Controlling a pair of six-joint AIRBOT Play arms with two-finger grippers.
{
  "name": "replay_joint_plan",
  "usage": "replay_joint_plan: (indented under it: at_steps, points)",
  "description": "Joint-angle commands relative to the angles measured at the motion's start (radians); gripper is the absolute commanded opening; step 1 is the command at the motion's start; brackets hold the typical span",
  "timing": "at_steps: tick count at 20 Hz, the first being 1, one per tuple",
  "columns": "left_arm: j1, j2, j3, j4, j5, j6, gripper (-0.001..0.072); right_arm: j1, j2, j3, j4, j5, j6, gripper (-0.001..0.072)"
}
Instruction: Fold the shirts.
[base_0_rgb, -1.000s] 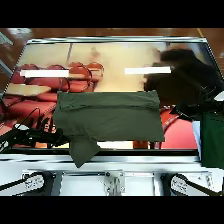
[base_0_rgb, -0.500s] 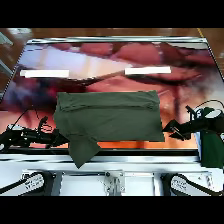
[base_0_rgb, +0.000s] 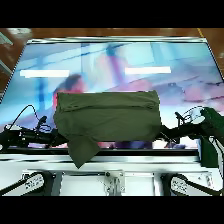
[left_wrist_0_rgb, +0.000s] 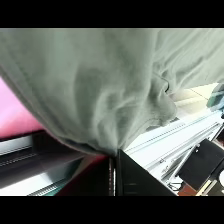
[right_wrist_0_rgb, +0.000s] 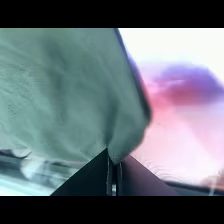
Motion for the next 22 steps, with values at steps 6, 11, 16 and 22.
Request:
replay_joint_plan:
  at_steps: [6,11,16,22]
  points:
    - [0.002,0.025,0.302,0.001,-0.082,0.098,0.0039,0.036,0.113,0.213,0.154,-0.003,-0.084,0.006]
    - [-0.013,-0.027,0.534,0.0,-0.024,0.045,0.0038,0.175,0.028,0.37,0.081,-0.198,-0.022,0.006]
    - [-0.066,-0.277,0.785,0.0,-0.051,-0.014,0.0039,0.278,-0.192,0.598,-0.062,-0.246,0.09,0.006]
    - [-0.111,-0.597,1.092,0.001,-0.085,-0.107,0.004,0.278,-0.345,0.723,-0.11,-0.301,0.169,0.006]
